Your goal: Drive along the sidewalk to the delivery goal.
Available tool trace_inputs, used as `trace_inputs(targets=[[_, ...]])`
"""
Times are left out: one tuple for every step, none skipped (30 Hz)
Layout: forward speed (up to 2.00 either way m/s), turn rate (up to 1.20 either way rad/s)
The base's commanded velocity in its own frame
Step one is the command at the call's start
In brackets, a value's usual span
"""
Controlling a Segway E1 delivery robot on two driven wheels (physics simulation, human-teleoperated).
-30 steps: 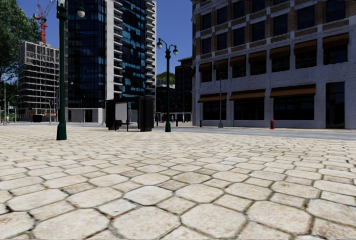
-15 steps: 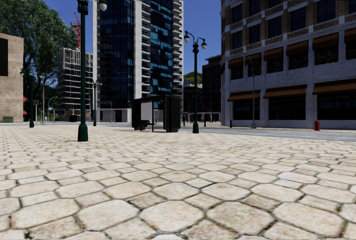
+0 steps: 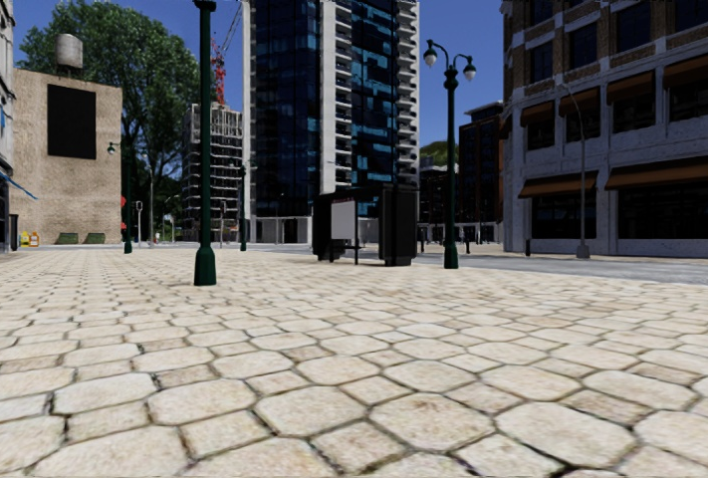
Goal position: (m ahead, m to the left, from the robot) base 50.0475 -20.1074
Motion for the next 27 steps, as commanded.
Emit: trace_inputs(targets=[[2.0, 0.38], [2.0, 0.38], [2.0, 0.36], [2.0, 0.36], [2.0, 0.36], [2.0, 0.35], [2.0, 0.35], [2.0, 0.35], [2.0, 0.31], [2.0, 0.0], [2.0, 0.0], [2.0, 0.0], [2.0, 0.0], [2.0, 0.0], [2.0, 0.0], [2.0, 0.0], [2.0, 0.0], [2.0, 0.0], [2.0, 0.0], [2.0, 0.0], [2.0, 0.0], [2.0, 0.0], [2.0, 0.0], [2.0, 0.0], [2.0, 0.0], [2.0, 0.0], [2.0, 0.0]])
